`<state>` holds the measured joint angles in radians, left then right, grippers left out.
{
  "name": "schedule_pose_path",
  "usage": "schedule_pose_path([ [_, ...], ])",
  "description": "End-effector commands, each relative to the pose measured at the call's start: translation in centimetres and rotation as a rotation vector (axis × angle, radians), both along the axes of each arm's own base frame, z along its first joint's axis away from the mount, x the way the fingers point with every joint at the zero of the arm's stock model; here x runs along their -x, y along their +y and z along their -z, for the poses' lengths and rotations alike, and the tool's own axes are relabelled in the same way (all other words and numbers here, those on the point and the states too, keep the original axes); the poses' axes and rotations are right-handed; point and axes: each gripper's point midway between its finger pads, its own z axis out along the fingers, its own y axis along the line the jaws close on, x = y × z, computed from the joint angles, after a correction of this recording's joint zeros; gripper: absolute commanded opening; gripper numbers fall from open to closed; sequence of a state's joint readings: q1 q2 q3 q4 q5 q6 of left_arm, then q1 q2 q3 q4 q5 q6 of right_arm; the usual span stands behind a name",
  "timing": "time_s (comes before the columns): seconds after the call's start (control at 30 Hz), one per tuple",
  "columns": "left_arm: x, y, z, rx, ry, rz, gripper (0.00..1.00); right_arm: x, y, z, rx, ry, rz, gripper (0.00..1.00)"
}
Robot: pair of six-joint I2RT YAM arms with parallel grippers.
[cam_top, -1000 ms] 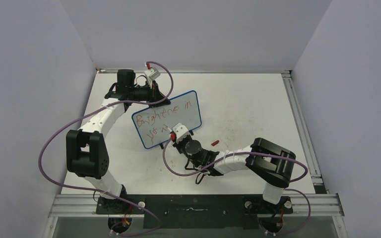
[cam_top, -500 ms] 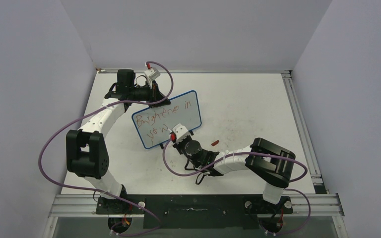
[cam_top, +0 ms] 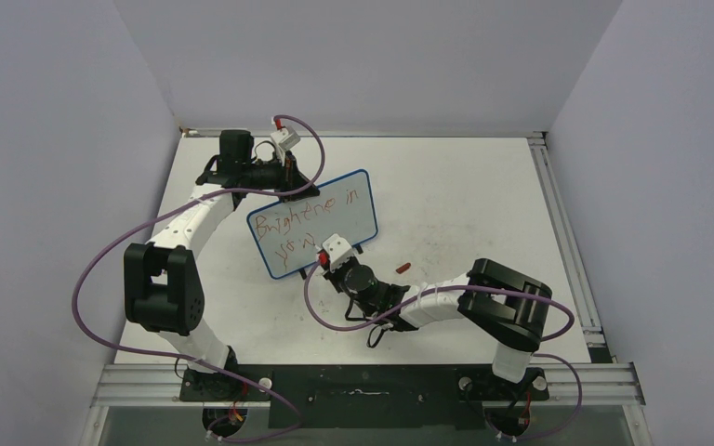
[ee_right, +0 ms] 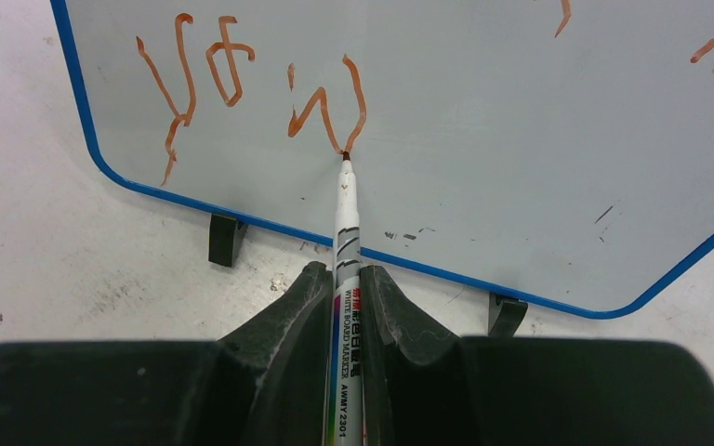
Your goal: Write a sentence on the whiteboard
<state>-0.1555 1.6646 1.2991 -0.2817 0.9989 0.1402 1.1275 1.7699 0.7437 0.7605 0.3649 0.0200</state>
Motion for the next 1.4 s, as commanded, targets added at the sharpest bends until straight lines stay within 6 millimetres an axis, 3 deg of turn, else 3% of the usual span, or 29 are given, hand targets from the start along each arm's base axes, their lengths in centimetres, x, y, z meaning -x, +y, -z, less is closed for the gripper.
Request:
schedule_pose_path([
  [0.0,3.2,-0.1,3.0,-0.031,0.182,0.021,0.00,-0.1,0.1,0.1,-0.009,0.006,0.006,0.05],
  [0.3,3.3,-0.1,3.0,-0.032,0.186,0.023,0.00,-2.3,0.5,-4.0,-0.046,-0.066,0.002,0.05],
  [0.57,3.3,-0.1,3.0,-0.034,0.184,0.025,0.00,-3.9,0.3,-6.2,-0.084,-0.085,-0.004,0.05],
  [0.93,3.4,-0.1,3.0,-0.034,0.185,0.029,0.00,-4.3,-0.3,-7.7,-0.119,-0.105,0.010,0.05],
  [1.37,3.5,-0.1,2.9,-0.036,0.182,0.029,0.00,-5.2,-2.0,-7.0,-0.109,-0.092,0.082,0.05],
])
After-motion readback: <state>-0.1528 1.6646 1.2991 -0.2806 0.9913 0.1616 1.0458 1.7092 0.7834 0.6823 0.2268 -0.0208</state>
